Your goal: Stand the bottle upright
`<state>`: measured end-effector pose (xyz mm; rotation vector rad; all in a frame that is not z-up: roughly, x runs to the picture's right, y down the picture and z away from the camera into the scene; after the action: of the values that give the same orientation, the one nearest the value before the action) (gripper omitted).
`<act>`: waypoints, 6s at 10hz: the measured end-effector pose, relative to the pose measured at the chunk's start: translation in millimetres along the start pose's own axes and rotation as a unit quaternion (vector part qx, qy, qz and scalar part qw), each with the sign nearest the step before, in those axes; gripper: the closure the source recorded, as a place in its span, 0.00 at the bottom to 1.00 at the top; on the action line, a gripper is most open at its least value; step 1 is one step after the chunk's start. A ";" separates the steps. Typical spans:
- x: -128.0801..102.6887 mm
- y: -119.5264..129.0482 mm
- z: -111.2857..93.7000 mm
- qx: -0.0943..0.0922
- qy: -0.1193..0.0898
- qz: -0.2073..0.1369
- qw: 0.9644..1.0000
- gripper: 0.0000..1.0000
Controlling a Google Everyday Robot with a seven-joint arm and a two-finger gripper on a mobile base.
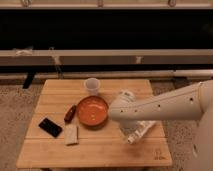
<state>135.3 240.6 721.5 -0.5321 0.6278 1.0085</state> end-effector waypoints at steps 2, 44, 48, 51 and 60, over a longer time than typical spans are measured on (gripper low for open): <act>10.6 17.5 9.7 -0.084 -0.004 0.066 0.994 0.20; -118.3 -30.7 57.7 0.021 -0.023 -0.203 0.979 0.20; -117.9 -39.5 62.3 0.029 -0.009 -0.198 0.980 0.47; -114.8 -46.4 46.0 0.043 -0.012 -0.193 0.980 0.78; -133.6 -39.5 -35.4 0.065 -0.069 -0.196 0.976 1.00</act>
<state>110.5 119.3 794.4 -0.4427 0.4383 0.6203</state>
